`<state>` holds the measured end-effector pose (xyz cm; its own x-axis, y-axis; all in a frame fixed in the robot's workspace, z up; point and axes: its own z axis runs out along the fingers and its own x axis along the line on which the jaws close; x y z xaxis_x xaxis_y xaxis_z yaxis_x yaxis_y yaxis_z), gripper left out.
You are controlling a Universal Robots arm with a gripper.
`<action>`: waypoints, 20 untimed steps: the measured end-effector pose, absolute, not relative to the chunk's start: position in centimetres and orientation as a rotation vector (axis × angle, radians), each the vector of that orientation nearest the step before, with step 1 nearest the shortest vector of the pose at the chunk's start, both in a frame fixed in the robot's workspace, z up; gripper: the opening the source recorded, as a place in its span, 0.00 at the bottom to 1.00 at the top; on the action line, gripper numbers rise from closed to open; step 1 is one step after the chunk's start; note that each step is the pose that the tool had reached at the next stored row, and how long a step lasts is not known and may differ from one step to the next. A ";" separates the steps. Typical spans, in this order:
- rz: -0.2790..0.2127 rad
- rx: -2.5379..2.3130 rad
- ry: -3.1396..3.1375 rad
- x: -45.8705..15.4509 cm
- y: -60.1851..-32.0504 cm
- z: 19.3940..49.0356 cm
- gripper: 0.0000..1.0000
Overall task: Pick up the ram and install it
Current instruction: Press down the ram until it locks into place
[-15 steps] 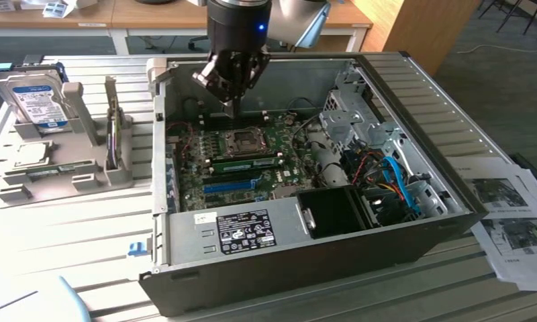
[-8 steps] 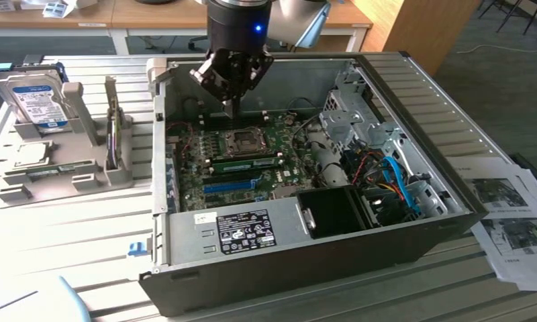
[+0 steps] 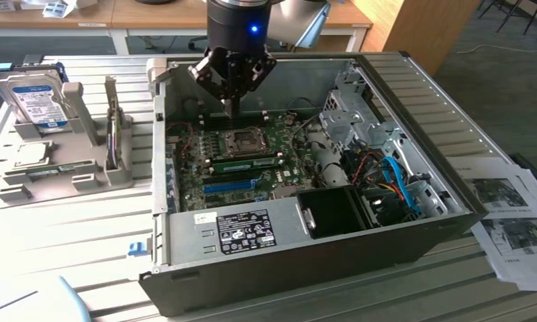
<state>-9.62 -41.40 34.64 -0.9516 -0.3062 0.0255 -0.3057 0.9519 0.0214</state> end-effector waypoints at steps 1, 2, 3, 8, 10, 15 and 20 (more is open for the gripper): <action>-0.027 0.455 -3.080 -9.6 -41.4 34.6 0.09; -0.028 0.427 -3.084 -9.6 -41.4 34.6 0.09; -0.028 0.397 -3.088 -9.6 -41.4 34.6 0.09; -0.030 0.258 -3.104 -9.6 -41.4 34.6 0.09; -0.031 0.200 -3.108 -9.6 -41.4 34.6 0.09; -0.033 0.064 -3.115 -9.6 -41.4 34.6 0.09; -0.033 0.036 -3.115 -9.6 -41.4 34.6 0.09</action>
<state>-9.61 -41.40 34.63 -0.9994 -0.0233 0.0256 -0.0227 0.9995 0.0214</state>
